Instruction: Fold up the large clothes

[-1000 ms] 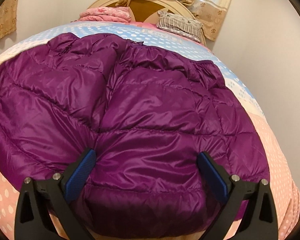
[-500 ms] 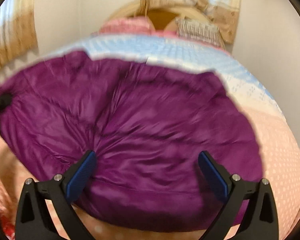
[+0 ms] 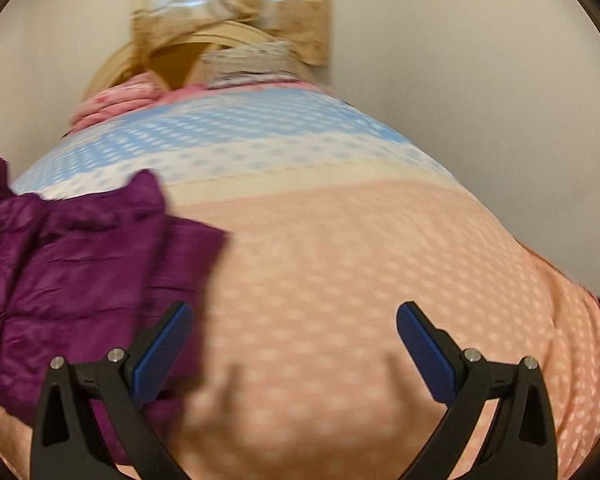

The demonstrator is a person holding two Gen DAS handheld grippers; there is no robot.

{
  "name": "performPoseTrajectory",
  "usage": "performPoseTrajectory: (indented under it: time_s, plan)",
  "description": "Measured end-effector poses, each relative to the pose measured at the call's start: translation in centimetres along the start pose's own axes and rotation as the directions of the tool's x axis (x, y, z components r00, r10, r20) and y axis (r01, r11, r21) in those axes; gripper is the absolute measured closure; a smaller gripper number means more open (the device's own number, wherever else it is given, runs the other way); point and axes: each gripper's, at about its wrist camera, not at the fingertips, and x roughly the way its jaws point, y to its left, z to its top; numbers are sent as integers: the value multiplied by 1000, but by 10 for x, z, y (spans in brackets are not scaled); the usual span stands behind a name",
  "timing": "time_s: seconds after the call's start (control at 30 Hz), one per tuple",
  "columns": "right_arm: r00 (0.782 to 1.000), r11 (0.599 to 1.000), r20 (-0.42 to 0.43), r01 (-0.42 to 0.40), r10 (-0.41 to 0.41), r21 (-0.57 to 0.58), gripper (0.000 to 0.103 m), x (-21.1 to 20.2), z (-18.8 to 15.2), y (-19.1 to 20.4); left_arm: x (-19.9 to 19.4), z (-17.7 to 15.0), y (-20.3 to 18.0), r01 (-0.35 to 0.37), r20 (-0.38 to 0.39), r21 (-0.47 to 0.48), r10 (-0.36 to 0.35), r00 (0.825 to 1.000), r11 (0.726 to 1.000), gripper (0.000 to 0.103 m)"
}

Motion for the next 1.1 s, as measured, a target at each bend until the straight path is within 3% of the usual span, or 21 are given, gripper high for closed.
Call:
performPoseTrajectory:
  time_s: [0.13, 0.23, 0.33, 0.4, 0.57, 0.67, 0.73, 0.8, 0.87, 0.93, 0.97, 1.03, 1.07, 1.1]
  plan:
    - [999, 999, -12, 31, -30, 42, 0, 1, -7, -28, 16, -7, -64, 100, -22, 140, -98, 995, 985, 95]
    - [999, 998, -27, 36, -35, 58, 0, -3, -15, -36, 34, -30, -113, 209, -109, 255, -186, 976, 944, 95]
    - [999, 997, -41, 37, -35, 68, 0, -3, -23, -46, 55, -56, -143, 275, -194, 336, -220, 956, 901, 95]
    - [998, 996, -51, 35, -31, 78, 0, -1, -29, -51, 63, -70, -155, 290, -226, 387, -214, 950, 875, 94]
    - [997, 996, -69, 37, -32, 84, 0, 8, -35, -55, 52, -79, -166, 243, -183, 487, -174, 968, 839, 85]
    - [996, 996, -75, 45, -39, 81, 0, 12, -38, -56, 30, -75, -179, 225, -127, 538, -186, 974, 813, 60]
    - [996, 996, -73, 48, -43, 77, 0, 12, -38, -56, 10, -73, -189, 223, -73, 566, -221, 973, 794, 30]
    - [996, 996, -76, 44, -39, 77, 0, 11, -39, -56, -9, -69, -195, 231, -38, 577, -256, 966, 784, 23]
    - [996, 996, -88, 28, -21, 82, 2, 10, -36, -56, -19, -58, -189, 271, -48, 541, -293, 955, 796, 22]
    - [996, 997, -88, 15, -8, 80, 20, 4, -30, -53, -20, -47, -173, 242, -25, 500, -266, 964, 832, 22]
    - [997, 998, -80, 5, 0, 68, 22, -1, -22, -48, -19, -42, -166, 219, -14, 480, -243, 970, 849, 22]
    - [997, 998, -66, -23, 27, 50, 32, -8, -9, -38, -4, -24, -131, 144, 5, 401, -160, 987, 905, 22]
    - [997, 998, -59, -46, 49, 49, 37, -11, 0, -32, 11, -12, -107, 73, 4, 342, -79, 997, 937, 22]
    - [996, 997, -56, -62, 65, 47, 42, -14, 10, -23, 25, -5, -91, 19, -4, 306, -19, 1000, 952, 22]
